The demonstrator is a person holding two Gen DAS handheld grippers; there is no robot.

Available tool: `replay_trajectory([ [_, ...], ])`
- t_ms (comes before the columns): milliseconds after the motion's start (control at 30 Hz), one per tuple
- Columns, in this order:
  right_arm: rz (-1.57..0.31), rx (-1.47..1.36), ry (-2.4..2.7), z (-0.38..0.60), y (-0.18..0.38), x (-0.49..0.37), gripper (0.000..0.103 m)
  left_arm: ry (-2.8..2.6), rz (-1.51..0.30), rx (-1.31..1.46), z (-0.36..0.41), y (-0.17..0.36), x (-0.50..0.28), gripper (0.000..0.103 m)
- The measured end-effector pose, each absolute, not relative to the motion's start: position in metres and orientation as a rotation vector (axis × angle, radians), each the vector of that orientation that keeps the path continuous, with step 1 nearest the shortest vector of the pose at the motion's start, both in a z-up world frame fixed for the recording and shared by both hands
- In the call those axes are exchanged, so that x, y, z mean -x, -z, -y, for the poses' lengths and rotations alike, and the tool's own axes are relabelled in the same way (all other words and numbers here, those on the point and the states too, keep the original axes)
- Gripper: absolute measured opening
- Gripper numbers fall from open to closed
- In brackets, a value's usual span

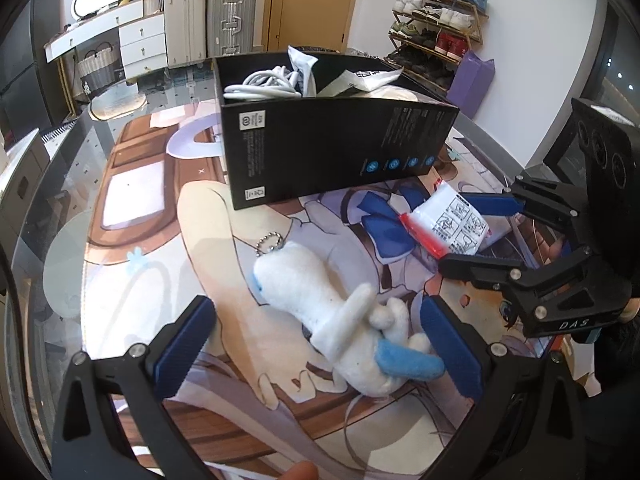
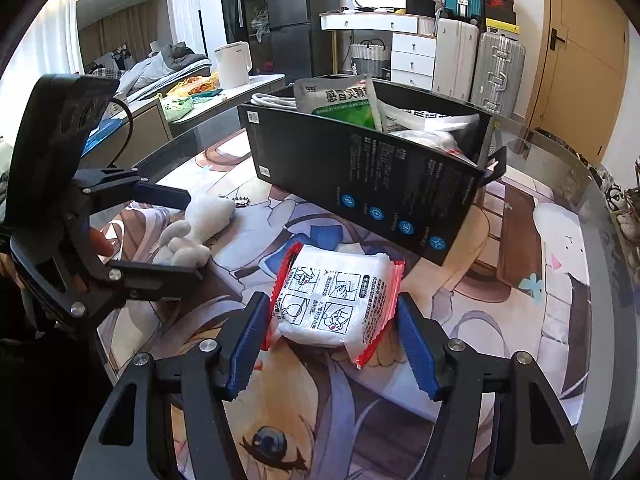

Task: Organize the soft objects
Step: 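Grasp the red-edged white packet with the right gripper while the left gripper grasps the white plush toy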

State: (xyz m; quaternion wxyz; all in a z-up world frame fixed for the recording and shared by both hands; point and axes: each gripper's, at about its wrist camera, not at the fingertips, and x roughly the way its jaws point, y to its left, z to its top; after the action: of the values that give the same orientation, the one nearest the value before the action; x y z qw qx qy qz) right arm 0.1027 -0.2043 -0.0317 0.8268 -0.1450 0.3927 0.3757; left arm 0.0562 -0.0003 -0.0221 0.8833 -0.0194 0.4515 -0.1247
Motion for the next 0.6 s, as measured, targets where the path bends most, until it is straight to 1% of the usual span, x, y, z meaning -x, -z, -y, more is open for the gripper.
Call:
replay_trajectory([
  [200,-0.837,0.309,-0.792,0.203,0.033,-0.103,0.065,0.313,-0.955,0.034,0.008,0.021,-0.053,0.103],
  [333,-0.844,0.327,-0.787,0.2,0.036,-0.101,0.067,0.302,-0.963,-0.033,0.014,0.022,-0.05,0.098],
  [400,-0.841,0.34,-0.783,0.198,0.036,-0.1,0.068,0.278,-0.947,-0.076,0.014,0.022,-0.048,0.086],
  [467,-0.843,0.344,-0.783,0.198,0.036,-0.1,0.072,0.281,-0.93,-0.082,0.013,0.022,-0.046,0.079],
  [500,-0.845,0.346,-0.781,0.197,0.037,-0.101,0.073,0.28,-0.919,-0.086,0.013,0.021,-0.045,0.067],
  [533,-0.847,0.347,-0.775,0.197,0.037,-0.102,0.076,0.272,-0.912,-0.095,0.013,0.02,-0.044,0.063],
  [567,-0.852,0.346,-0.768,0.197,0.037,-0.102,0.079,0.266,-0.906,-0.097,0.011,0.02,-0.044,0.054],
  [600,-0.854,0.346,-0.764,0.196,0.037,-0.103,0.081,0.269,-0.904,-0.09,0.009,0.019,-0.044,0.051],
])
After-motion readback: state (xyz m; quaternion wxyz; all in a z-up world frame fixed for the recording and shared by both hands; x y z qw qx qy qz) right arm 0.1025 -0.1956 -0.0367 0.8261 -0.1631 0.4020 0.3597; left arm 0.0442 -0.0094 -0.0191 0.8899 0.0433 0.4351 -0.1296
